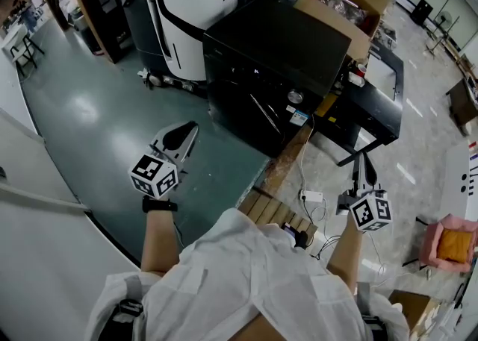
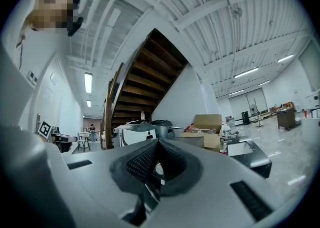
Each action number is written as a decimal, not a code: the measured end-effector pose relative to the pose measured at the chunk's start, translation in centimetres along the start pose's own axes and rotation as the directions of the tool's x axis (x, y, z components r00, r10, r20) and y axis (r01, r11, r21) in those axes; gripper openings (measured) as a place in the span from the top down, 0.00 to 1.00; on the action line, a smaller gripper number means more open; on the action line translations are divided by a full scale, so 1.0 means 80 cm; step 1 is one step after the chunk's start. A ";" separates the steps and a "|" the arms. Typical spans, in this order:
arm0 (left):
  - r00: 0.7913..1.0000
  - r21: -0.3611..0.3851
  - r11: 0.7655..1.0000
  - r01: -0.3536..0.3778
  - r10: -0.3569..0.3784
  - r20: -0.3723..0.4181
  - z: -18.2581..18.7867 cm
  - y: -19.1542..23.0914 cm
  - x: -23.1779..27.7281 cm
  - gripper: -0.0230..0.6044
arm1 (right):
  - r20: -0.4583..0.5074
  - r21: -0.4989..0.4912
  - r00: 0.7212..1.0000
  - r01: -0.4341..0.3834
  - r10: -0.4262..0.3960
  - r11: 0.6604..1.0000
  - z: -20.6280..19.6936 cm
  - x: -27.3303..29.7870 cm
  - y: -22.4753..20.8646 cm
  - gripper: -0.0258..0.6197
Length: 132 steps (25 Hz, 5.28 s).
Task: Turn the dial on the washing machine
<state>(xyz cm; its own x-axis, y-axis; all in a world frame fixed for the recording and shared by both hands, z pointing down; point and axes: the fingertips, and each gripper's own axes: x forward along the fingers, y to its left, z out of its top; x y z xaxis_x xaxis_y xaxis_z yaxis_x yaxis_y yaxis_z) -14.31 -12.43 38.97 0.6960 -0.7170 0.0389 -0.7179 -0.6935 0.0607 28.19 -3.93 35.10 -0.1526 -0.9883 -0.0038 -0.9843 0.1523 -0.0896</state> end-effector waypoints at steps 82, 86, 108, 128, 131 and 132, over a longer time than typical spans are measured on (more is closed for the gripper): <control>0.991 -0.147 0.988 0.054 -0.072 -0.116 -0.121 0.004 0.194 0.92 | -0.595 -0.233 0.788 -0.357 0.158 0.905 -0.266 0.357 0.040 0.51; 0.991 -0.149 0.987 0.054 -0.071 -0.114 -0.121 0.005 0.192 0.92 | -0.597 -0.238 0.788 -0.353 0.151 0.905 -0.272 0.355 0.042 0.48; 0.994 -0.116 0.992 0.046 -0.057 -0.089 -0.094 0.012 0.174 0.92 | -0.578 -0.151 0.797 -0.316 0.175 0.937 -0.243 0.330 0.042 0.48; 0.999 -0.008 1.000 0.013 -0.014 -0.031 -0.020 0.016 0.136 0.92 | -0.298 -0.047 0.951 -0.101 0.082 0.994 -0.115 0.155 -0.028 0.96; 1.000 0.010 1.000 0.011 -0.010 -0.027 -0.013 0.014 0.127 0.92 | -0.300 -0.058 0.953 -0.066 0.046 0.996 -0.113 0.133 -0.039 0.96; 1.000 0.013 1.000 0.009 -0.008 -0.026 -0.011 0.014 0.124 0.92 | -0.295 -0.058 0.955 -0.061 0.041 0.996 -0.110 0.128 -0.042 0.96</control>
<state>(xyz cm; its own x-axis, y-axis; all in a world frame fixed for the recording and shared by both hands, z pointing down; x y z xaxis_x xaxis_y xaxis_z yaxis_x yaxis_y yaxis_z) -8.17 -20.25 40.29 0.7021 -0.7092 0.0644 -0.7120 -0.7006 0.0476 29.12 -14.49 44.14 -0.2127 -0.9342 0.2865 -0.9766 0.2126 -0.0317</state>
